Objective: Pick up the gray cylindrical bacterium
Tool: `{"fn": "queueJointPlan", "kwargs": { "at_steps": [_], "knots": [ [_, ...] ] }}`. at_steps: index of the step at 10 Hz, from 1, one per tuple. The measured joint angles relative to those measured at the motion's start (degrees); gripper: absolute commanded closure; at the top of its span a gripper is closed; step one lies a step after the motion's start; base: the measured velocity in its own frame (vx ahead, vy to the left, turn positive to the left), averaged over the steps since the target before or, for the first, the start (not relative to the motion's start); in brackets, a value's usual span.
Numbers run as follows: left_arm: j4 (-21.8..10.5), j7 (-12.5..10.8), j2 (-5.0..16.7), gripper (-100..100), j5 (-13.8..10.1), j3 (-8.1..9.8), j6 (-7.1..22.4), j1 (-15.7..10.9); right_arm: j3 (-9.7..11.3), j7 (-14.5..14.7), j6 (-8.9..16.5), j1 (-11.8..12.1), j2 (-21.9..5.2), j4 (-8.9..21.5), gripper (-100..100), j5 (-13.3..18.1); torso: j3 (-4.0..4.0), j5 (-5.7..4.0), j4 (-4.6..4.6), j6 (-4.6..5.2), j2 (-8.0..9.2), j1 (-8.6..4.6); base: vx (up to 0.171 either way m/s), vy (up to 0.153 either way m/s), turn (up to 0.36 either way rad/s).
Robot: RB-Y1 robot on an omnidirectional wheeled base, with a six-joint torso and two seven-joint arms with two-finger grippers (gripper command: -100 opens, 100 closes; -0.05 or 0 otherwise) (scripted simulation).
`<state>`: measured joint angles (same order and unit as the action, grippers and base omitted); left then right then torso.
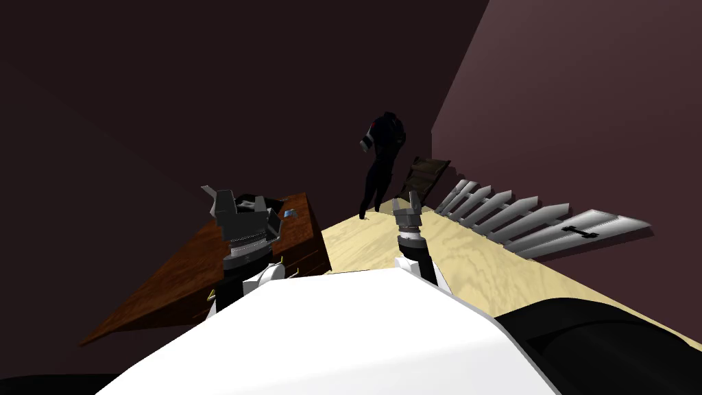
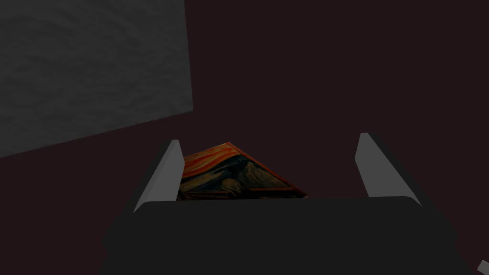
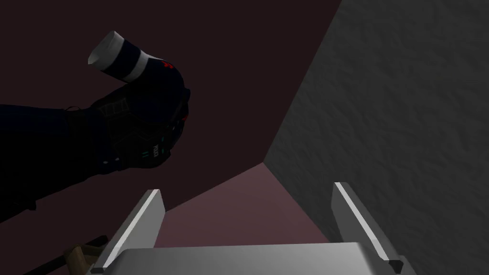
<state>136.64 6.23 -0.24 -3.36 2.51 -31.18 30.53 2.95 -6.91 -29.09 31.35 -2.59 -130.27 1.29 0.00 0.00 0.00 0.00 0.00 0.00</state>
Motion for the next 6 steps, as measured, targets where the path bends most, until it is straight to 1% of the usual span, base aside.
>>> {"fn": "queueJointPlan", "kwargs": {
  "at_steps": [1, 3, 4, 6],
  "knots": [
    [-0.1, -0.07, 0.91, -100, 0.11, -0.12, 0.29, 0.07, 0.0, 0.0, 0.0, 0.0, 0.0, 0.0, 0, 0.0, 0.04, -0.01, 0.01, 0.01, 0.08, -0.03, -0.064, -0.036, -0.052],
    [-0.52, -0.38, 3.41, -100, 0.47, -0.33, 1.87, -0.14, 0.01, 0.0, 0.0, -0.01, 0.01, 0.0, 0, 0.0, 0.18, -0.03, 0.07, 0.01, 0.32, -0.16, -0.1, -0.054, -0.065],
    [-1.51, -0.58, 4.71, -100, 0.76, -0.46, 2.7, -0.66, 0.01, 0.0, 0.0, -0.02, 0.01, 0.0, 0, 0.0, 0.22, -0.04, 0.08, 0.01, 0.38, -0.21, -0.116, -0.078, -0.079],
    [-2.19, -1.08, 7.16, -100, 1.54, -1.23, 4.9, -0.43, 0.01, 0.0, 0.0, -0.02, 0.01, 0.0, 0, 0.0, 0.3, -0.07, 0.11, 0.02, 0.52, -0.29, -0.153, -0.072, -0.098]
  ]
}}
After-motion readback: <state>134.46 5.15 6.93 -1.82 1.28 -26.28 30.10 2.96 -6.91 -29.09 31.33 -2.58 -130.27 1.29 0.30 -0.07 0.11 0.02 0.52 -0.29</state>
